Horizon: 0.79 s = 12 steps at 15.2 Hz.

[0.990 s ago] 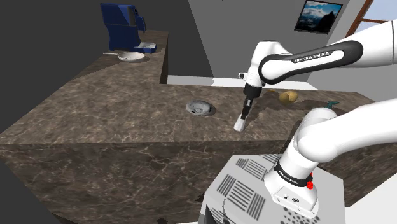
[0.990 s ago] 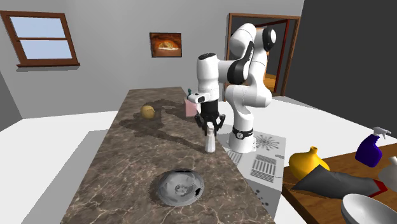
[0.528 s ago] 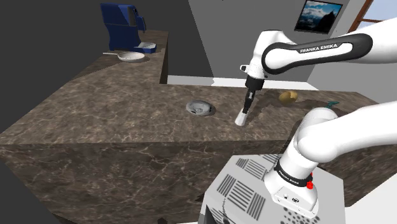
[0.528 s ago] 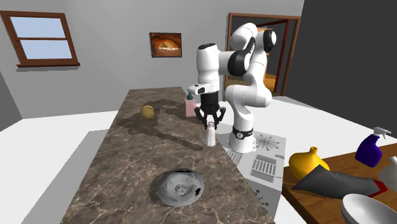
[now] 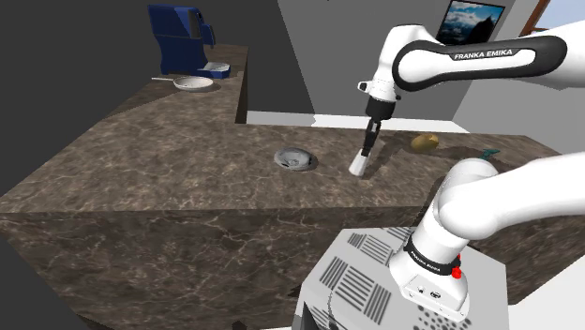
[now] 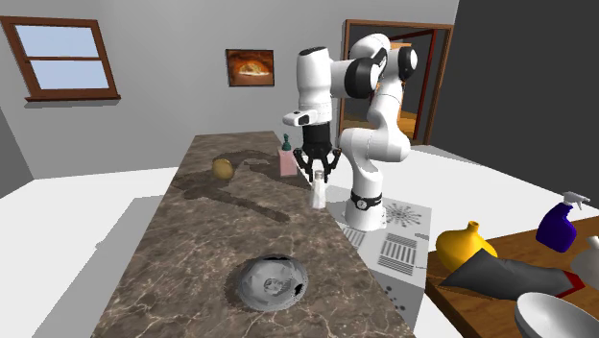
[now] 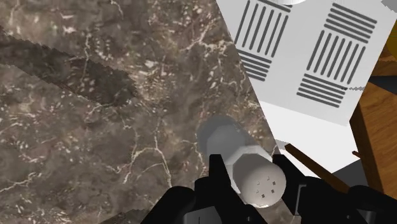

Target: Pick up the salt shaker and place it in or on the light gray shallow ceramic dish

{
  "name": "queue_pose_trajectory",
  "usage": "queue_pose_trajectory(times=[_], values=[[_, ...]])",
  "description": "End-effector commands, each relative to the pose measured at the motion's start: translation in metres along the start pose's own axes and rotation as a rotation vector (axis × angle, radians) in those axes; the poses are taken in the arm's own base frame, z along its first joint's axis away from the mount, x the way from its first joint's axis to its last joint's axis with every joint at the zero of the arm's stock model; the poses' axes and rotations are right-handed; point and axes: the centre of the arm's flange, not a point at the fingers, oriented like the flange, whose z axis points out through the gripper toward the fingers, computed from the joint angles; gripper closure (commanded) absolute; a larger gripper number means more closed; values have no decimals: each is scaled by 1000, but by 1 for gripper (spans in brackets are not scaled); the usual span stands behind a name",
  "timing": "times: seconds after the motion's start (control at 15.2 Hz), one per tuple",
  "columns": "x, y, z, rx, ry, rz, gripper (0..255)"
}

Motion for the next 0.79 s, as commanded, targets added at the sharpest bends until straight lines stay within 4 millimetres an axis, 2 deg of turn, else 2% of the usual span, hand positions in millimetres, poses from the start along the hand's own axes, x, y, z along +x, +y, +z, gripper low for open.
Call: queue_pose_trajectory(times=[0.0, 0.07, 0.73], values=[[1, -1, -11, 0, 0, 0, 255], [1, -1, -14, 0, 0, 0, 255], [128, 29, -34, 0, 0, 0, 255]])
